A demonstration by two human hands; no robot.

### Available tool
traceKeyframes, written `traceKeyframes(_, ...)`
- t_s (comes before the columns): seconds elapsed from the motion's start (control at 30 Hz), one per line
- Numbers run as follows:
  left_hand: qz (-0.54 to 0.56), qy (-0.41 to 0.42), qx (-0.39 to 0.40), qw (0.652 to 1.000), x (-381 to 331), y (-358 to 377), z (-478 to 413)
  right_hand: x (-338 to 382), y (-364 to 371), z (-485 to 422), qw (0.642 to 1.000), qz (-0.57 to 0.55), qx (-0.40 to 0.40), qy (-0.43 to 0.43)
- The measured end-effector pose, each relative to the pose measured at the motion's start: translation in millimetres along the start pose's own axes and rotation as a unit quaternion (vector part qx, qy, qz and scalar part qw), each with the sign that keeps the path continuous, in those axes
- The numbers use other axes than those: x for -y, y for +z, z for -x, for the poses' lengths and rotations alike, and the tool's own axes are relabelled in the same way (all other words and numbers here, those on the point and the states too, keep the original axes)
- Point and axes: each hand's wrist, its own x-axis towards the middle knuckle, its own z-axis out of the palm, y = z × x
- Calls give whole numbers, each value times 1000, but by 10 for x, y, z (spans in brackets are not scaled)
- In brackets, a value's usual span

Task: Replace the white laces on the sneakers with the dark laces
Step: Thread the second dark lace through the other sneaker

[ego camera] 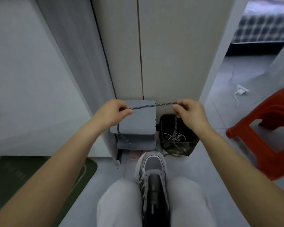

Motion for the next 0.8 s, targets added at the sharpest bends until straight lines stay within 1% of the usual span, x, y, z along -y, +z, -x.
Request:
traceKeyframes(0.1, -12, -42, -2, 999, 108, -39, 250, 113, -241, 154, 999, -20, -44, 10)
traceKeyframes(0.2, 5, -81, -33, 996, 134, -56, 459, 216, -355, 355, 999, 12, -44, -8)
traceKeyframes(0.27, 63, -81, -43, 994, -6, -17, 562, 298, -327, 493, 999, 30, 4, -22)
traceKeyframes(0.37, 190, -31, -25, 981, -401, 85, 706, 449, -195, 700, 991, 76, 100, -55)
traceKeyframes(0.4, 207, -12, -8, 978, -522, 124, 745, 498, -150, 756, 985, 103, 122, -71)
traceKeyframes(0.47, 169, 35, 6, 985, -704, 226, 798, 581, -91, 843, 974, 149, 145, -95)
traceKeyframes(0.53, 152, 52, -34, 986, -775, 310, 798, 610, -74, 893, 971, 158, 147, -102)
traceKeyframes(0.6, 187, 35, -81, 978, -765, 350, 768, 573, -89, 912, 972, 150, 149, -99)
traceKeyframes(0.7, 231, -18, -156, 960, -671, 262, 722, 405, -137, 913, 975, 148, 148, -74)
traceKeyframes(0.8, 296, -90, -227, 923, -415, 76, 692, 126, -194, 906, 982, 111, 149, -26)
